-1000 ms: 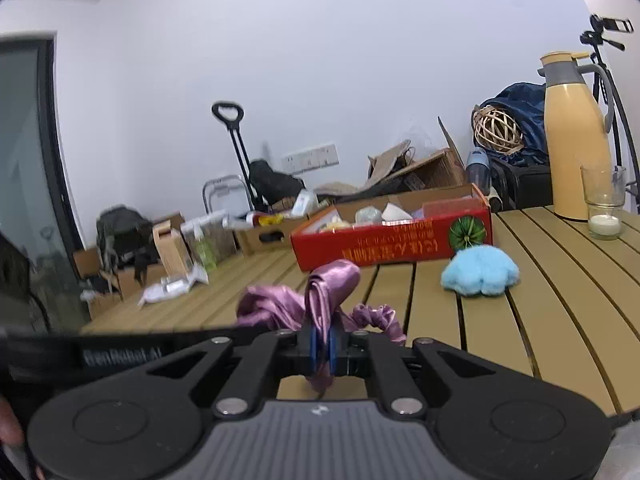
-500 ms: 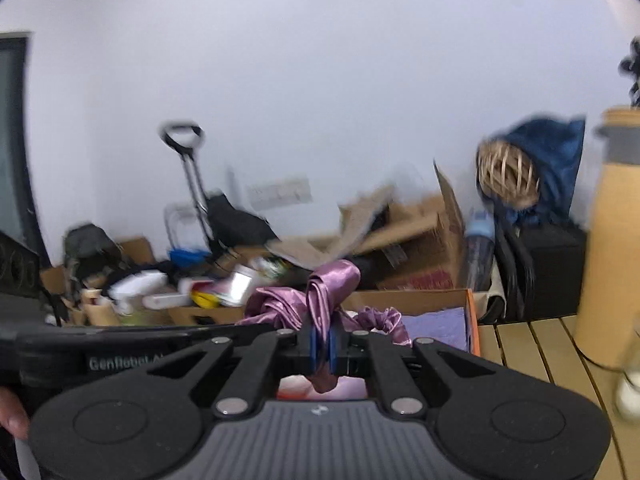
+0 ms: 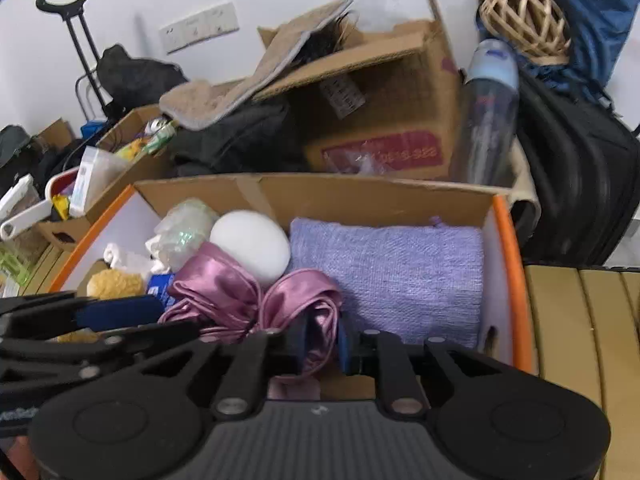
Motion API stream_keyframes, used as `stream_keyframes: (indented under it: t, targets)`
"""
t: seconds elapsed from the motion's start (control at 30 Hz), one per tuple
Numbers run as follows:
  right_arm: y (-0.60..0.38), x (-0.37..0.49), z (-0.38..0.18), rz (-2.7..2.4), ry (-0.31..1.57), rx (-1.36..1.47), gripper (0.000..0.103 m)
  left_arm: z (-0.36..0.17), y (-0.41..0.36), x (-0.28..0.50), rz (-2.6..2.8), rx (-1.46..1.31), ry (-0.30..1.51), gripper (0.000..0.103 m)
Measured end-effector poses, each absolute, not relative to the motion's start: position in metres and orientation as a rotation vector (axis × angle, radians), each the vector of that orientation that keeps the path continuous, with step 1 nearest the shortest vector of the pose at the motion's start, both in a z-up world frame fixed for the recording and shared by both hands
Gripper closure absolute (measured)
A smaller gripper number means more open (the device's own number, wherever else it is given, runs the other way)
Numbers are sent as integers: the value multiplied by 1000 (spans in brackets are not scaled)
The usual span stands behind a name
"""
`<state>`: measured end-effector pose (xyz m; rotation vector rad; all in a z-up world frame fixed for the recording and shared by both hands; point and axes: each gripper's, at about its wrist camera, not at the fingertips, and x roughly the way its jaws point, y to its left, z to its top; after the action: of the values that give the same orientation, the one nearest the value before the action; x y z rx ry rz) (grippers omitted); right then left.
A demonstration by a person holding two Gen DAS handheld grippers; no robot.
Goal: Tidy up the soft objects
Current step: 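Carry the pink scrunchies into the box and open both grippers, then move both grippers back over the light-blue fuzzy plush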
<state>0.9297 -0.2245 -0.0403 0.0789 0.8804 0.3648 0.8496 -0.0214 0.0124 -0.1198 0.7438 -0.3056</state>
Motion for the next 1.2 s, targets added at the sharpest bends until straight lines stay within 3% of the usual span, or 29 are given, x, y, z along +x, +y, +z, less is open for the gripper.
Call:
stream_keyframes:
  t: [0.07,0.17,0.23,0.3,0.37,0.47,0.57,0.83,1.2]
  targets:
    - [-230,921,-26,355,877,80,70,31,-19,838,-294,-114,714,54]
    - [-239,893,7,368,829,61,69,66,-11,792,-293,-120,638,54]
    - [-250,860,35,370,756,63,65,90,-4,750,-298,-106,560,44]
    - [-264,817,63,380,673,86,52,105,0,702,-277,-73,463,34]
    - [-279,765,85,389,576,111,44,111,1,646,-228,5,367,32]
    - [-289,688,100,396,480,99,41,106,4,565,-152,72,253,25]
    - [-292,611,95,402,401,86,34,100,12,499,-153,22,231,24]
    - [-286,457,50,366,358,86,31,70,16,364,-146,-2,249,20]
    - [-266,310,-3,384,446,88,28,54,9,260,-196,-13,255,18]
